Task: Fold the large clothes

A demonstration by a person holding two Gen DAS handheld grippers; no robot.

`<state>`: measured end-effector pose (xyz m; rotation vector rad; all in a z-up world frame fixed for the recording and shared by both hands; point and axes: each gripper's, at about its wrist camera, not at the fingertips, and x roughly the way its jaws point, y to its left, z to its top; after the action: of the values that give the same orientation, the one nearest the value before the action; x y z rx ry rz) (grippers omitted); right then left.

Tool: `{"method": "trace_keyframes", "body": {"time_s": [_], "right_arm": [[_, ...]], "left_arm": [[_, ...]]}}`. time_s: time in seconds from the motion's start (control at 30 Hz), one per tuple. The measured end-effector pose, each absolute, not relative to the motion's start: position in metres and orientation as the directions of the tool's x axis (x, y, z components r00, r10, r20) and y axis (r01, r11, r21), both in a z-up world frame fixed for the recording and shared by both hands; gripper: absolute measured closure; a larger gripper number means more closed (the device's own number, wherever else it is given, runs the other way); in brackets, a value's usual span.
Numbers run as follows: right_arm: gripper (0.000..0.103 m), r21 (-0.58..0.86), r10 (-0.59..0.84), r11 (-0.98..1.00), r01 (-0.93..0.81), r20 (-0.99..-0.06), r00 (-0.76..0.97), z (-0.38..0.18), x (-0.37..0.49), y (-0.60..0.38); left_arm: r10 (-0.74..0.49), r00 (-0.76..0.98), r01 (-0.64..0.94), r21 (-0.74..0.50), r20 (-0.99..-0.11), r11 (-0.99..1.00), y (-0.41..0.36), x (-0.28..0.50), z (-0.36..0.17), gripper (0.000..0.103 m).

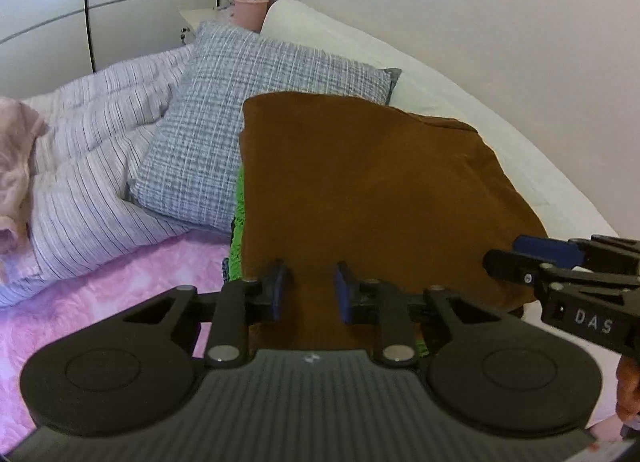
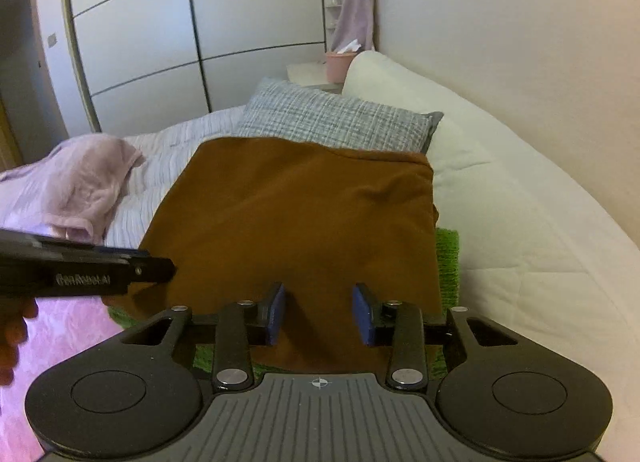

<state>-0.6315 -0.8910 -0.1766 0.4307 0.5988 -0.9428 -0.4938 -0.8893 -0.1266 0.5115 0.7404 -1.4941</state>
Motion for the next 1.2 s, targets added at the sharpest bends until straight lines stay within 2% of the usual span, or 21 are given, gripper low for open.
{"method": "trace_keyframes", "body": {"time_s": [0.13, 0.27, 0.33, 0.4, 0.6, 0.8, 1.2], "right_arm": [[0.066, 0.130, -0.613, 0.519, 0.845, -0.632, 0.474, -0.160, -0.642, -0.885], [0.034, 0.137, -0.617, 0.499, 0.856, -0.637, 0.462, -0.141, -0.655, -0.863], [0.030, 0.122, -0.609, 0.502, 0.856, -0.653, 0.451, -0.137, -0.661, -0.851], [0.029, 0.113, -0.592, 0.504, 0.856, -0.677, 0.438, -0.136, -0.666, -0.839], [0.029, 0.116, -0.563, 0.476, 0.872, -0.722, 0.404, -0.132, -0.676, -0.809], [0.029, 0.169, -0.552, 0.440, 0.882, -0.724, 0.414, -0.117, -0.685, -0.778], [0.029, 0.154, -0.582, 0.404, 0.902, -0.717, 0.383, -0.103, -0.685, -0.693]], "left_arm": [[-0.704, -0.058, 0.990, -0.129, -0.708, 0.049, -0.876, -0.499, -0.108, 0.080], [-0.712, -0.033, 0.991, -0.116, -0.702, 0.069, -0.849, -0.506, -0.087, 0.068], [-0.707, -0.012, 0.991, -0.105, -0.707, 0.087, -0.831, -0.508, -0.078, 0.063], [-0.697, 0.007, 0.990, -0.092, -0.717, 0.105, -0.815, -0.512, -0.074, 0.055], [-0.660, 0.058, 0.988, -0.051, -0.749, 0.145, -0.770, -0.524, -0.067, 0.041], [-0.640, 0.048, 0.994, -0.025, -0.767, 0.105, -0.730, -0.532, -0.062, 0.039], [-0.651, 0.016, 0.998, -0.030, -0.759, 0.059, -0.654, -0.523, -0.052, 0.036]]}}
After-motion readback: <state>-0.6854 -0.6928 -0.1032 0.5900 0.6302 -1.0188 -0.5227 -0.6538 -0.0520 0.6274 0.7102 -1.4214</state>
